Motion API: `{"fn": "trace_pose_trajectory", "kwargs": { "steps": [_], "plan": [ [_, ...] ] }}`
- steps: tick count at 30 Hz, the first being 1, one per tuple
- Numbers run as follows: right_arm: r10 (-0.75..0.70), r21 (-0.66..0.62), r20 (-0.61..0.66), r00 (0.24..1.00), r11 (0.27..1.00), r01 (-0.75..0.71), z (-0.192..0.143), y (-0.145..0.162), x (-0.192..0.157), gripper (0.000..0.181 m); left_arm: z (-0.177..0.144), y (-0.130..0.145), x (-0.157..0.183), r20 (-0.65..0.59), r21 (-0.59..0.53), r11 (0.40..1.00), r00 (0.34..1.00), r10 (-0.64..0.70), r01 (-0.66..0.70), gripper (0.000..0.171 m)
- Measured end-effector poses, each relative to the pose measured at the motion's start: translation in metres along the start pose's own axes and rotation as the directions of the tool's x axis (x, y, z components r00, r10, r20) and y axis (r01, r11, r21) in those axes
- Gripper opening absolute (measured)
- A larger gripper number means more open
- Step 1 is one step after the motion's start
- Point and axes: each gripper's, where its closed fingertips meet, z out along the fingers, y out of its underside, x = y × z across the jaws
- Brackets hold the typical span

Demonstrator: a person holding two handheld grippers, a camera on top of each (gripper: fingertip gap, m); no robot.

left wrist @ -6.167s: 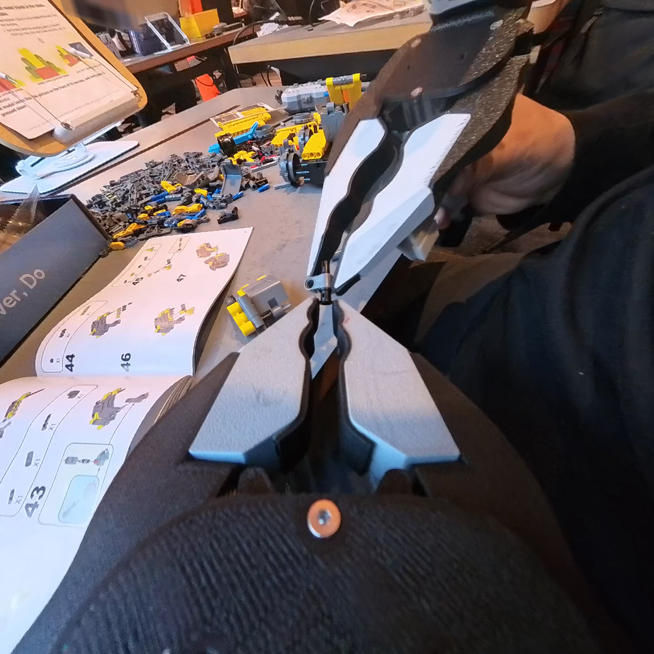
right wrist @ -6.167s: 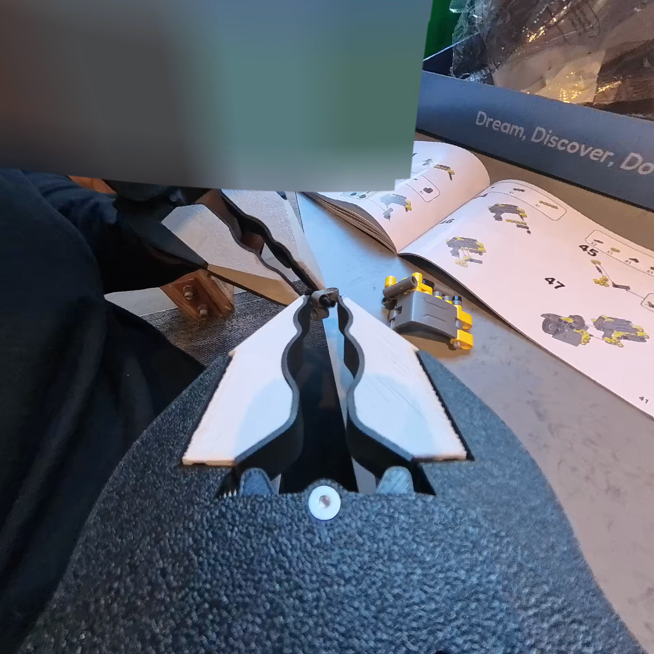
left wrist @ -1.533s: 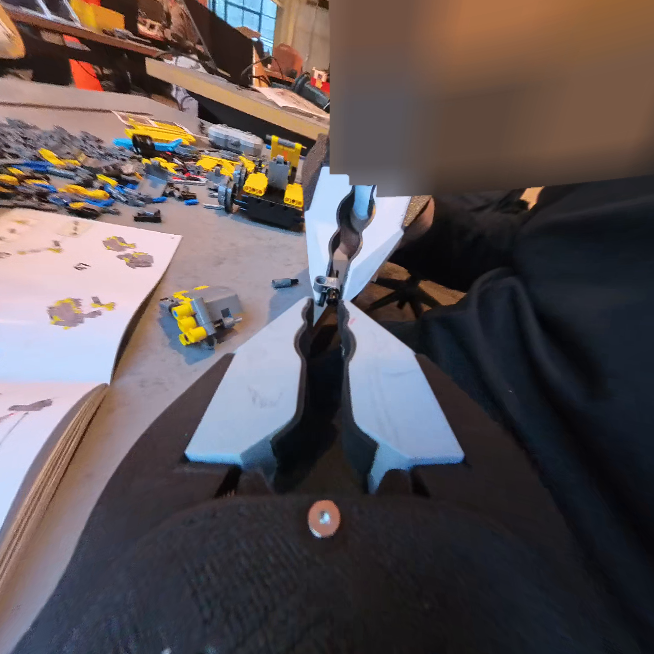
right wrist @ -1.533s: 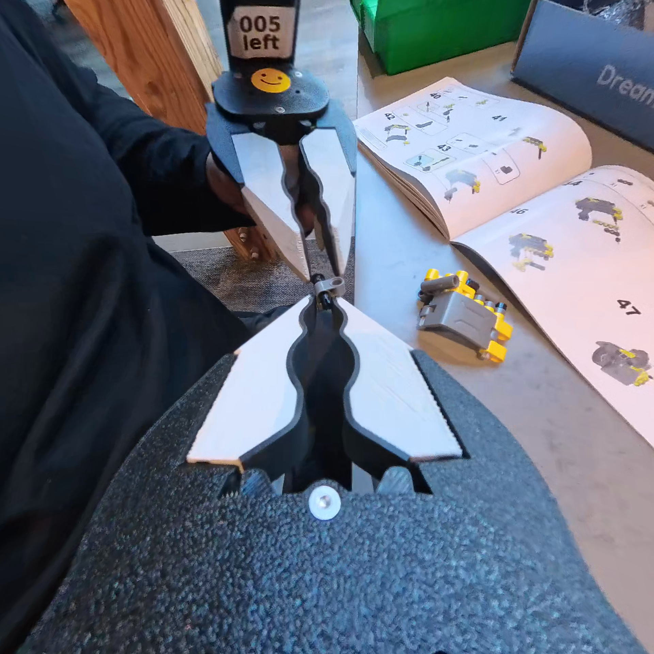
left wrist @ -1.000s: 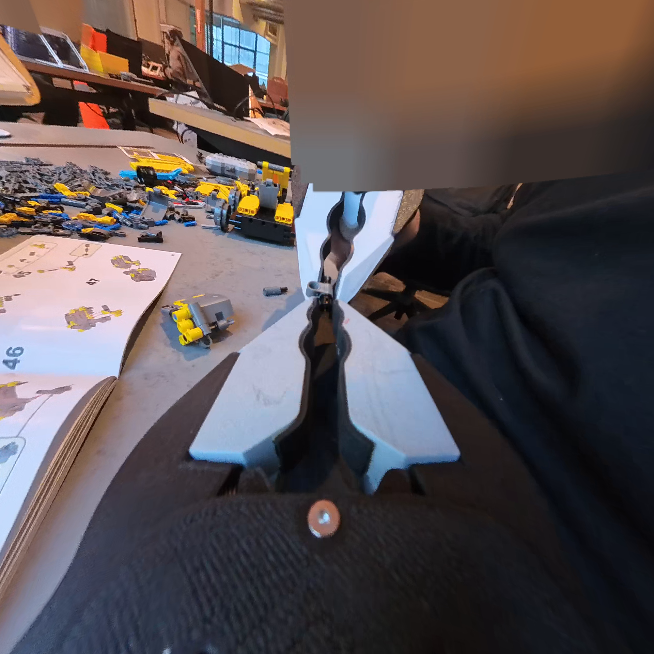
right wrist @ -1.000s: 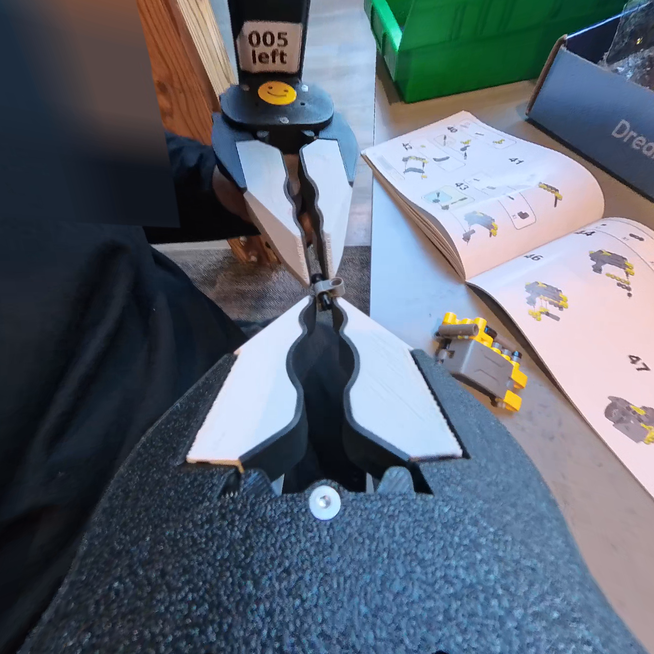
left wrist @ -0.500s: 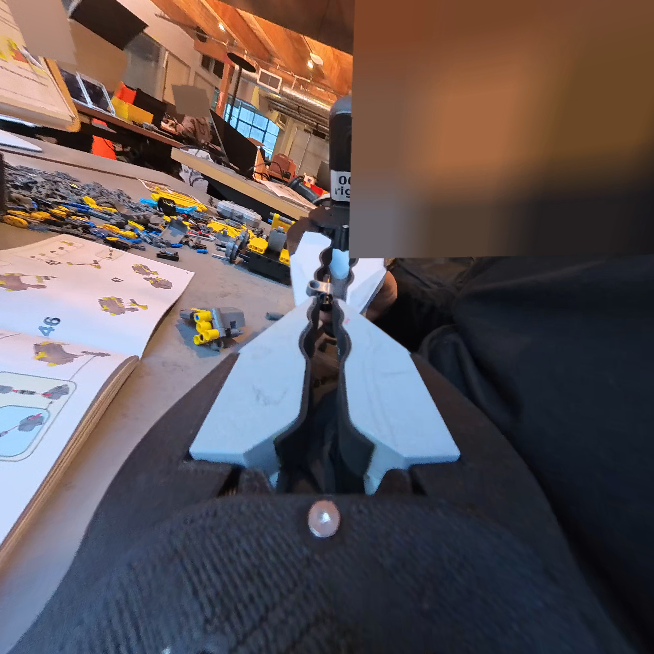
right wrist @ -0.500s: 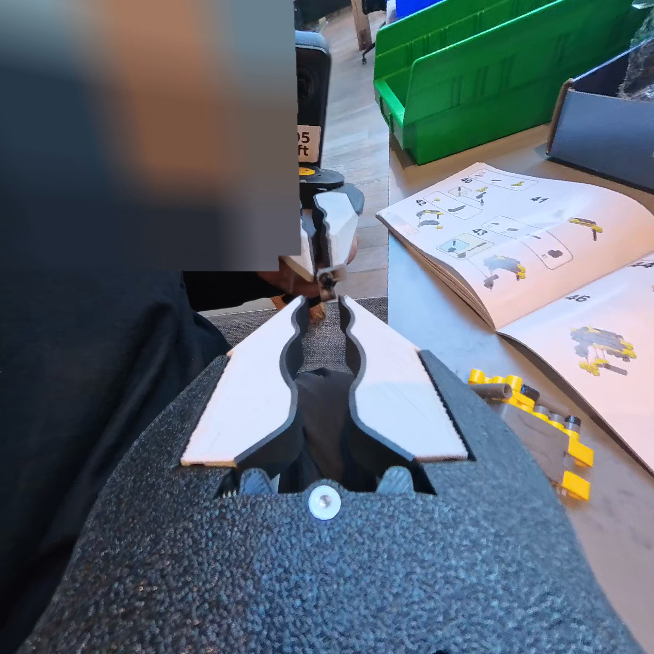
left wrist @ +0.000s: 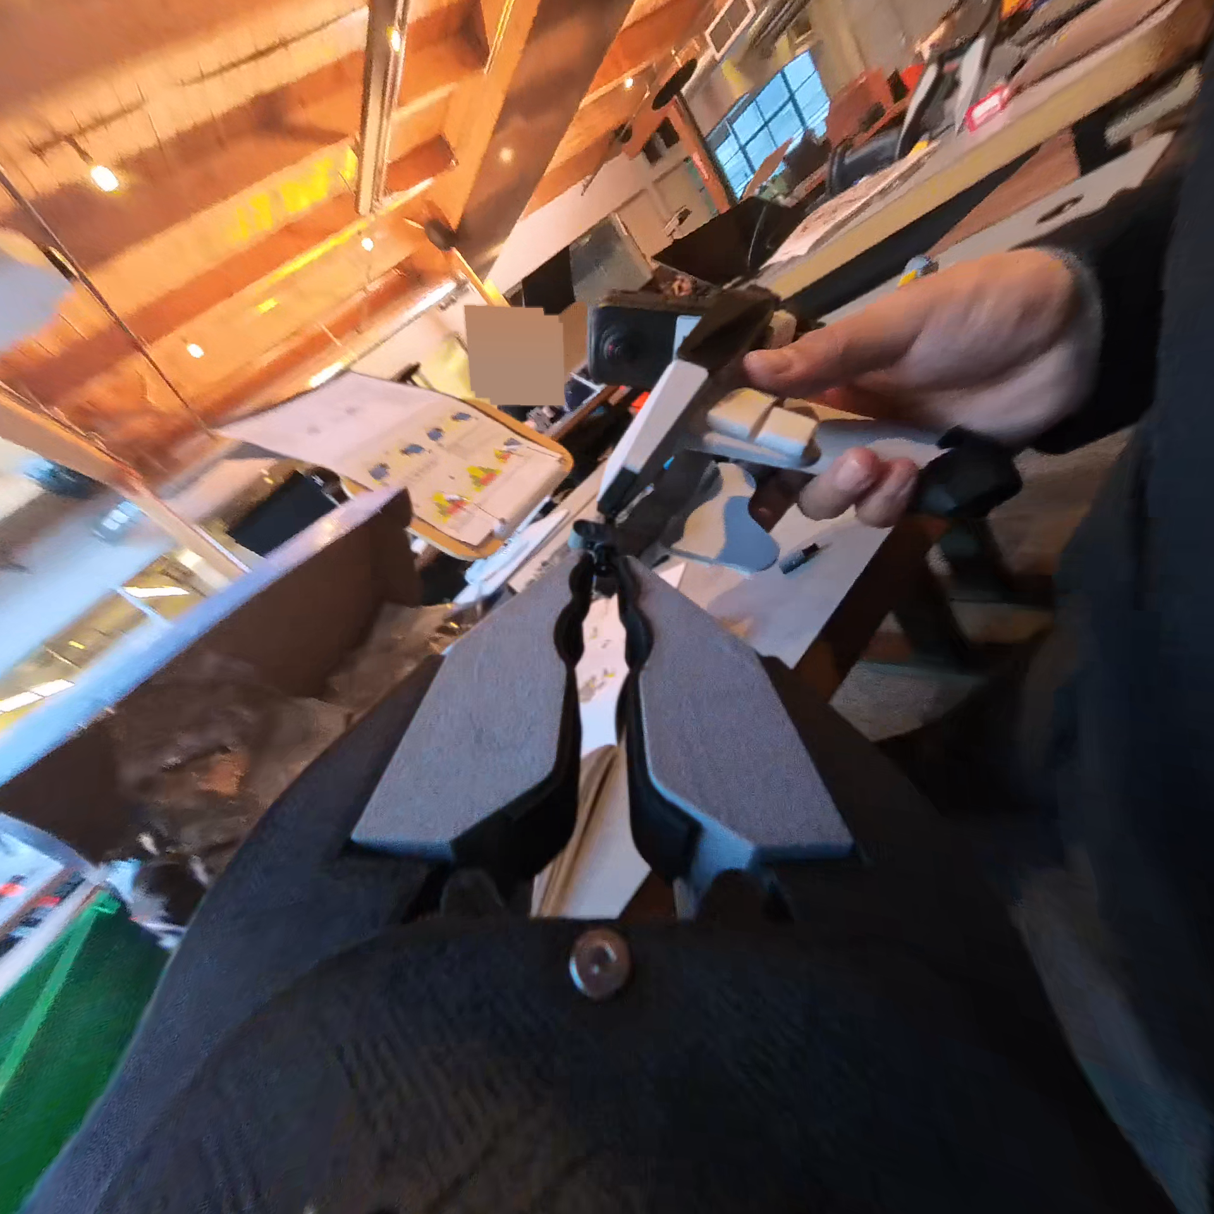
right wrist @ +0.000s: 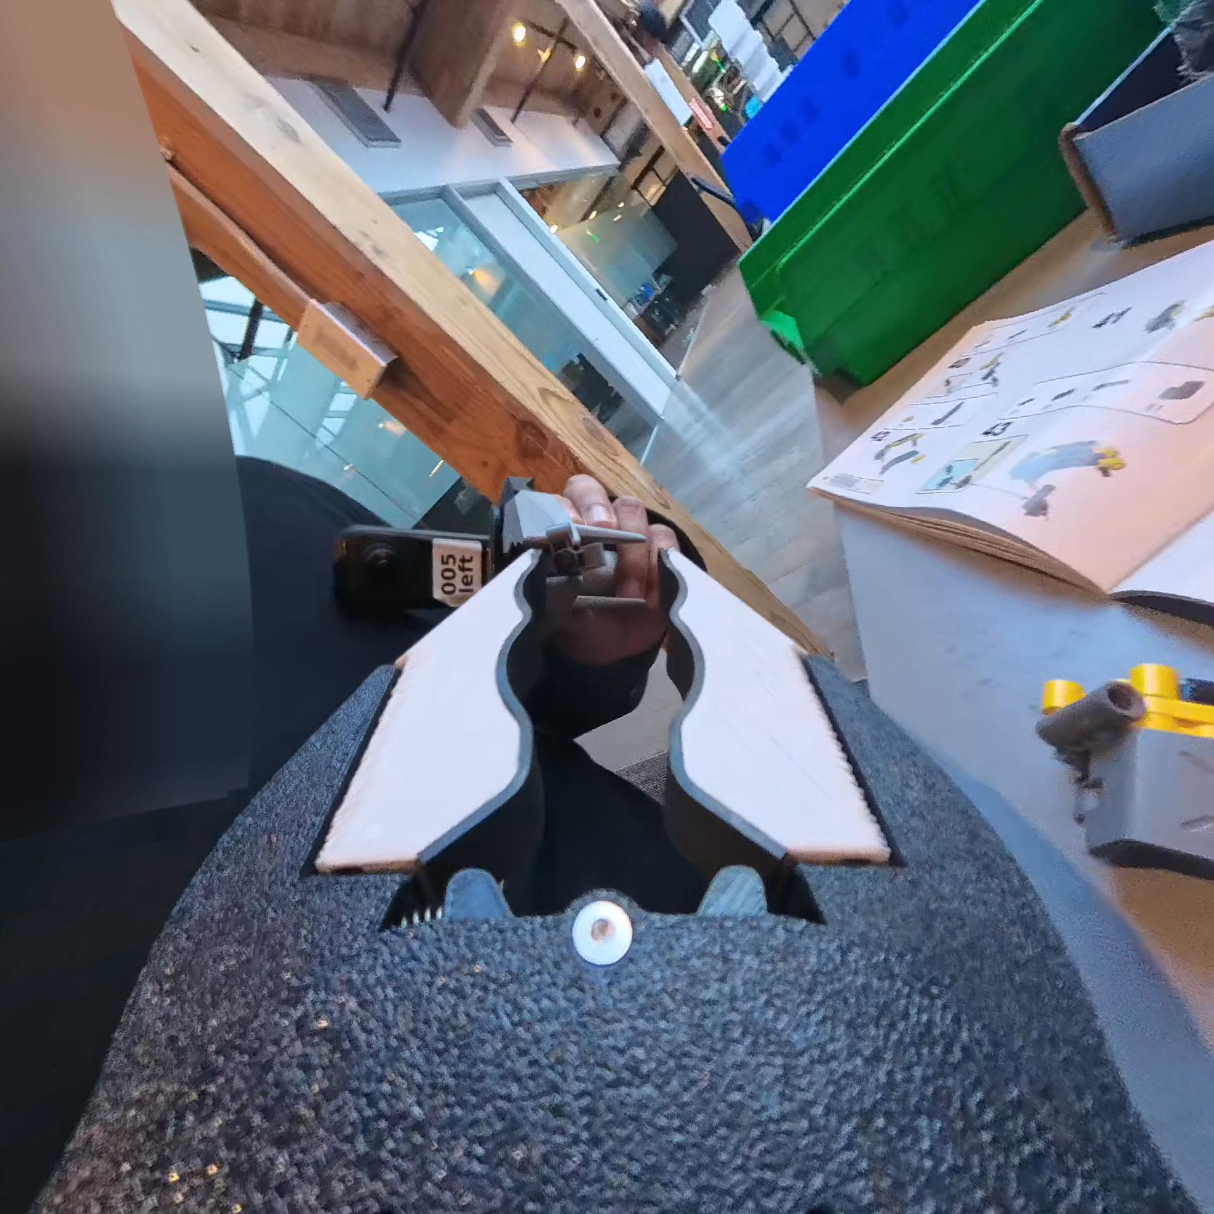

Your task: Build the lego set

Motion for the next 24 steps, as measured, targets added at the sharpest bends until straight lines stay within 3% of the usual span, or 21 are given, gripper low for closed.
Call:
{"fn": "trace_pose_trajectory", "kwargs": {
  "steps": [4, 7, 12, 17, 21, 24],
  "plan": [
    [-0.027, -0.029, 0.043, 0.999, 0.999, 0.029, -0.001, 0.006, -0.013, 0.032, 0.002, -0.012, 0.008, 0.005, 0.018, 0.997, 0.997, 0.071, -0.071, 0.006],
    [-0.082, -0.042, 0.044, 0.996, 0.996, 0.084, -0.002, 0.009, -0.019, 0.016, 0.003, -0.015, 0.009, 0.023, 0.024, 0.995, 0.995, 0.098, -0.098, 0.006],
    [-0.279, -0.079, -0.060, 0.958, 0.958, 0.274, -0.007, 0.013, -0.019, 0.015, 0.006, -0.013, 0.015, 0.018, 0.022, 0.993, 0.993, 0.115, -0.116, 0.006],
    [-0.608, -0.279, -0.213, 0.765, 0.788, 0.549, -0.017, 0.020, 0.001, 0.015, 0.013, 0.008, 0.028, -0.083, -0.044, 0.999, 0.996, -0.011, 0.007, 0.006],
    [-0.770, -0.367, -0.171, 0.614, 0.628, 0.686, -0.019, 0.024, 0.000, 0.015, 0.015, 0.025, 0.040, -0.175, -0.103, 0.990, 0.978, -0.110, 0.093, 0.005],
    [-0.826, -0.406, -0.161, 0.540, 0.554, 0.727, -0.023, 0.024, 0.005, 0.015, 0.014, 0.021, 0.041, -0.215, -0.085, 0.982, 0.959, -0.185, 0.170, 0.007]
  ]
}}
